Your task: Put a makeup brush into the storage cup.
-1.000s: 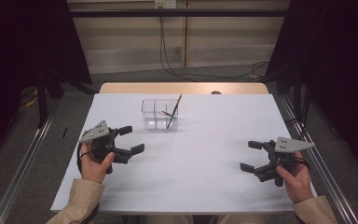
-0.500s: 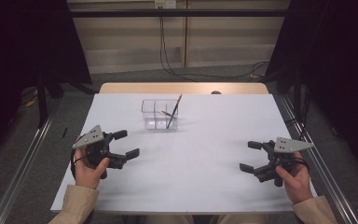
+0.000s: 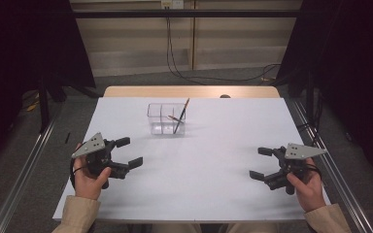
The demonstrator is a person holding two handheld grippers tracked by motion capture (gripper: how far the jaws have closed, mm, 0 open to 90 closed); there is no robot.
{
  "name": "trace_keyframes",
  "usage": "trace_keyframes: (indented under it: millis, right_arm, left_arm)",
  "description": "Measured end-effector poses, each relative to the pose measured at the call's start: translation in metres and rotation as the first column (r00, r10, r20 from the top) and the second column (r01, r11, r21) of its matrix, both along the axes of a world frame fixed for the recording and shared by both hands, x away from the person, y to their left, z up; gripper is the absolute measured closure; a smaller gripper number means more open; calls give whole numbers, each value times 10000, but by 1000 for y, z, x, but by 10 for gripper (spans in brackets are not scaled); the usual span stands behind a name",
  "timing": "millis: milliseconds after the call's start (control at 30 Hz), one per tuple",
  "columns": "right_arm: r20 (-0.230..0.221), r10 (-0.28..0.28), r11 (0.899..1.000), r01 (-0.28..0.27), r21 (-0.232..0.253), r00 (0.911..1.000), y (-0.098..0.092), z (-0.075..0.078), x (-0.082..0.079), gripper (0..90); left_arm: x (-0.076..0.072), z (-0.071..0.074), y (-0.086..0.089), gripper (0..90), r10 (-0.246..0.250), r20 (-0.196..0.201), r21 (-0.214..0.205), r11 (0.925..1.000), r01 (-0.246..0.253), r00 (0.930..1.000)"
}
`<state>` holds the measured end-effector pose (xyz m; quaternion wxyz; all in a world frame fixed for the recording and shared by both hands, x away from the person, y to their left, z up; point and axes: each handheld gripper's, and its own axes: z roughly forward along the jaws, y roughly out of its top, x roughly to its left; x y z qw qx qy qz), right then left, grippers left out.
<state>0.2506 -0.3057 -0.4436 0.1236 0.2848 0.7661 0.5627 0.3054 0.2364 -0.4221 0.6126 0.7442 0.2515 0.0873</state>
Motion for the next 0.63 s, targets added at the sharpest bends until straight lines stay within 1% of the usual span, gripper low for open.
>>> trace_keyframes:
  millis: [133, 167, 467, 633]
  right_arm:
    - [13, -21, 10000, 21, 5, 10000, 0, 0, 0, 49]
    - [9, -24, 10000, 24, 13, 10000, 0, 0, 0, 49]
    - [31, -52, 10000, 52, 10, 10000, 0, 0, 0, 48]
    - [48, -55, 10000, 55, -10, 10000, 0, 0, 0, 48]
  left_arm:
    - [-1, 1, 3, 52, 75, 21, -104, 9999, -75, 10000]
    - [-1, 2, 4, 52, 50, 34, -64, 10000, -50, 10000]
    - [-1, 1, 3, 53, 7, 20, -145, 9999, -7, 10000]
    - [-1, 0, 3, 53, 30, -9, -113, 9999, -30, 10000]
